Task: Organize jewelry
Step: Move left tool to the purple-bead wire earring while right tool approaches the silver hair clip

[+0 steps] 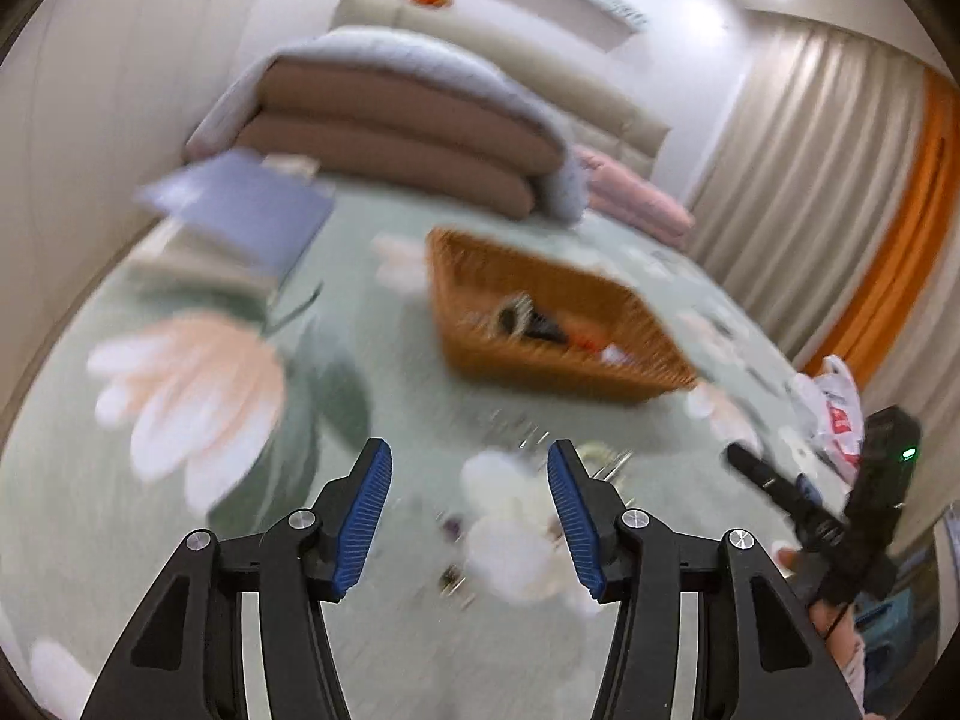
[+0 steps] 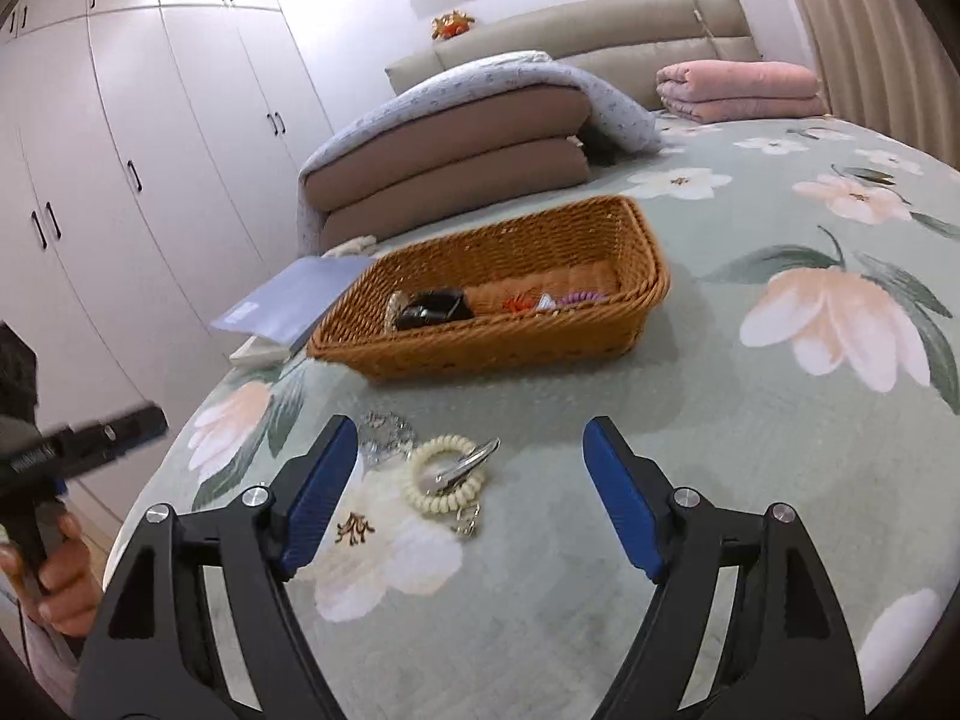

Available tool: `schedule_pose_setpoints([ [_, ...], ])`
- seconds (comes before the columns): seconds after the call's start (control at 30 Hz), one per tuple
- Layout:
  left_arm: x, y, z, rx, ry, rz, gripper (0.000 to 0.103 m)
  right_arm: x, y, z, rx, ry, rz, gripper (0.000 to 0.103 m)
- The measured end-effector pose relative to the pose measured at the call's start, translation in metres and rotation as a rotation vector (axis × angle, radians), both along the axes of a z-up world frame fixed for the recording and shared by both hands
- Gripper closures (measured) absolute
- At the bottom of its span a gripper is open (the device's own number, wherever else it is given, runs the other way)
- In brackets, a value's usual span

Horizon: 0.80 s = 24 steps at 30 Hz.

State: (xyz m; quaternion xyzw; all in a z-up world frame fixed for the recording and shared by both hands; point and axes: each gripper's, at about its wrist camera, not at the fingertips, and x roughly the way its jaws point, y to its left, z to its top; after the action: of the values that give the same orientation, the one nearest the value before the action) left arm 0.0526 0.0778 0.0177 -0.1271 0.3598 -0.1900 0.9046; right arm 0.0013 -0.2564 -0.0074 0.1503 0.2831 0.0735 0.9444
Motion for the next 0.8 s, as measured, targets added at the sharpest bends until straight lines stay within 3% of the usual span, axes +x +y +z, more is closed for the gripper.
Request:
schedule_pose_setpoints([
  [0.13, 0.001, 0.009, -0.026, 0.037, 0.063, 0.016, 0.047, 0.000, 0.007, -0.006, -0.088, 0.049, -0.032, 0.026],
  [0.3, 0.007, 0.015, -0.051, 0.025, 0.125, 0.024, 0.047, 0.004, 0.004, -0.014, -0.059, 0.078, -0.034, 0.025],
  [0.53, 0.011, 0.000, -0.055, 0.032, 0.135, 0.017, 0.047, 0.014, 0.009, -0.023, -0.093, 0.106, -0.044, 0.025],
  [0.67, 0.005, -0.038, -0.043, 0.141, 0.069, -0.007, 0.047, 0.016, 0.007, -0.027, -0.085, 0.113, -0.040, 0.025],
  [0.8, 0.013, -0.076, -0.052, 0.295, 0.088, 0.010, 0.060, 0.016, 0.003, -0.028, -0.087, 0.114, -0.049, 0.025],
])
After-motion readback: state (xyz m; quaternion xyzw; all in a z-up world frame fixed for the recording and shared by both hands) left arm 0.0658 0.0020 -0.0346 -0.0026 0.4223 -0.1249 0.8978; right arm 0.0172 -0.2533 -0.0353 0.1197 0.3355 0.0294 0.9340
